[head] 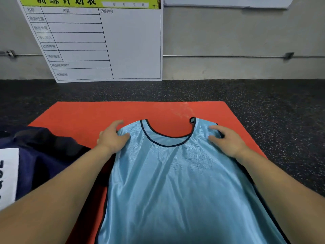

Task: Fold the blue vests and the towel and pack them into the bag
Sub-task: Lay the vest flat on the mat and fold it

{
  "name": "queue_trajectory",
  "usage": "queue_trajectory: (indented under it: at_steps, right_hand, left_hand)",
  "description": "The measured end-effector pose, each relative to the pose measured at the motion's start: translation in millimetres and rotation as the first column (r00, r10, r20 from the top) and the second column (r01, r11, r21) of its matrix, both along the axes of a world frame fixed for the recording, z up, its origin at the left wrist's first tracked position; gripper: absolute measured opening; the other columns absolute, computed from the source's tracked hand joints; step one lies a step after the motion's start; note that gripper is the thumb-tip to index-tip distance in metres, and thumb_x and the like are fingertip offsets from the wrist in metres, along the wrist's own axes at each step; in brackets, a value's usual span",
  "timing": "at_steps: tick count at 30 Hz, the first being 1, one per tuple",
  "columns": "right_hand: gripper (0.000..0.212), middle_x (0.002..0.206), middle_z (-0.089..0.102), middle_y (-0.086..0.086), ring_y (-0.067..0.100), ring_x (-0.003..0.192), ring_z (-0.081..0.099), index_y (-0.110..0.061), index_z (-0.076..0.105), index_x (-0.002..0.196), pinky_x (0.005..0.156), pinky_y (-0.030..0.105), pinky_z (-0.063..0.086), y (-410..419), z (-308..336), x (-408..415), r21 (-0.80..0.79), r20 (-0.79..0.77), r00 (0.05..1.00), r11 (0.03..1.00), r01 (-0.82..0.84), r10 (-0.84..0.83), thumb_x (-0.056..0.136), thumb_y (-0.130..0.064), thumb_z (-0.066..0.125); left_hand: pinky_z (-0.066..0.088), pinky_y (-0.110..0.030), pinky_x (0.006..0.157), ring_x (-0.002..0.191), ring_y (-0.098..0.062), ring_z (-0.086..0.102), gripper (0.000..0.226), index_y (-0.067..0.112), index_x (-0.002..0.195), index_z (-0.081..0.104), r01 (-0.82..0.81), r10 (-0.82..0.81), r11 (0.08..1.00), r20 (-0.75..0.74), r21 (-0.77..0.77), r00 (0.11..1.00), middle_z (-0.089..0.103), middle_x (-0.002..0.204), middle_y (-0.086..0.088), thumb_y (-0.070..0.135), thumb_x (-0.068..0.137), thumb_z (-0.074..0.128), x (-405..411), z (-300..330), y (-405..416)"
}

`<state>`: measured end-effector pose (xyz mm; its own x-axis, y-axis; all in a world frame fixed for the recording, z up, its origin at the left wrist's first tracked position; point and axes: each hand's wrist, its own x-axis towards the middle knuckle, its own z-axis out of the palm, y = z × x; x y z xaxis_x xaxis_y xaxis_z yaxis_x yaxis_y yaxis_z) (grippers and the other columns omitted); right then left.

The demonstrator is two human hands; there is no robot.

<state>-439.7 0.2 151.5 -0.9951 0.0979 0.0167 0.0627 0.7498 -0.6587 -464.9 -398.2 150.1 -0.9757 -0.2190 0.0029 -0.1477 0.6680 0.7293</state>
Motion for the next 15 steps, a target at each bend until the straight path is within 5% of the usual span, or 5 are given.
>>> queue_trajectory:
  at_steps: [2,5,9,12,15]
  right_hand:
    - [0.030,0.135,0.062,-0.003,0.016,0.113,0.057,-0.033,0.068,0.126,0.099,0.033,0.044,-1.5,-1.3,-17.3,-0.117,-0.047,0.996,0.990,0.073,-0.079,0.096,-0.034,0.070]
    - [0.017,0.126,0.067,-0.009,0.014,0.109,0.061,-0.029,0.075,0.112,0.096,0.029,0.050,-0.7,-0.7,-35.8,-0.314,-0.050,0.980,0.935,0.167,-0.191,0.096,-0.024,0.071]
    - [0.017,0.111,0.065,-0.010,0.009,0.103,0.057,-0.023,0.077,0.108,0.080,0.018,0.042,3.4,2.2,-48.6,-0.492,0.016,0.985,0.856,0.159,-0.173,0.095,-0.015,0.071]
    - [0.028,0.097,0.062,-0.007,0.010,0.091,0.058,-0.027,0.078,0.103,0.086,0.020,0.049,6.6,6.9,-57.9,-0.625,-0.078,0.966,0.767,0.145,-0.245,0.090,-0.003,0.072]
    - [0.036,0.106,0.071,-0.005,0.006,0.091,0.065,-0.021,0.076,0.115,0.082,0.015,0.053,13.9,18.9,-66.8,-0.644,-0.174,0.933,0.753,0.133,-0.314,0.091,0.005,0.066]
  left_hand:
    - [0.050,-0.016,0.072,0.089,-0.013,0.060,0.042,0.023,0.129,0.064,-0.010,0.014,0.980,-0.019,0.201,1.000,0.064,0.125,-0.007,0.018,0.089,0.075,-12.1,3.3,4.4]
    - [0.051,-0.026,0.082,0.100,-0.019,0.065,0.031,0.024,0.117,0.070,0.036,-0.045,0.962,0.027,0.270,0.999,0.067,0.121,-0.002,0.020,0.087,0.078,-27.3,5.7,5.8]
    - [0.052,-0.025,0.064,0.075,-0.019,0.067,0.018,0.016,0.106,0.073,0.104,-0.122,0.974,0.079,0.200,0.989,0.074,0.099,-0.007,0.013,0.088,0.076,-40.8,7.5,5.6]
    - [0.054,-0.025,0.067,0.072,-0.018,0.064,0.021,0.020,0.102,0.075,0.031,-0.022,0.957,-0.034,0.287,0.999,0.073,0.099,-0.012,0.008,0.085,0.078,-53.8,8.7,4.2]
    - [0.055,-0.027,0.075,0.081,-0.020,0.064,0.029,0.026,0.100,0.074,0.025,0.032,0.933,-0.149,0.360,0.988,0.070,0.099,-0.007,0.002,0.085,0.077,-75.7,11.1,5.3]
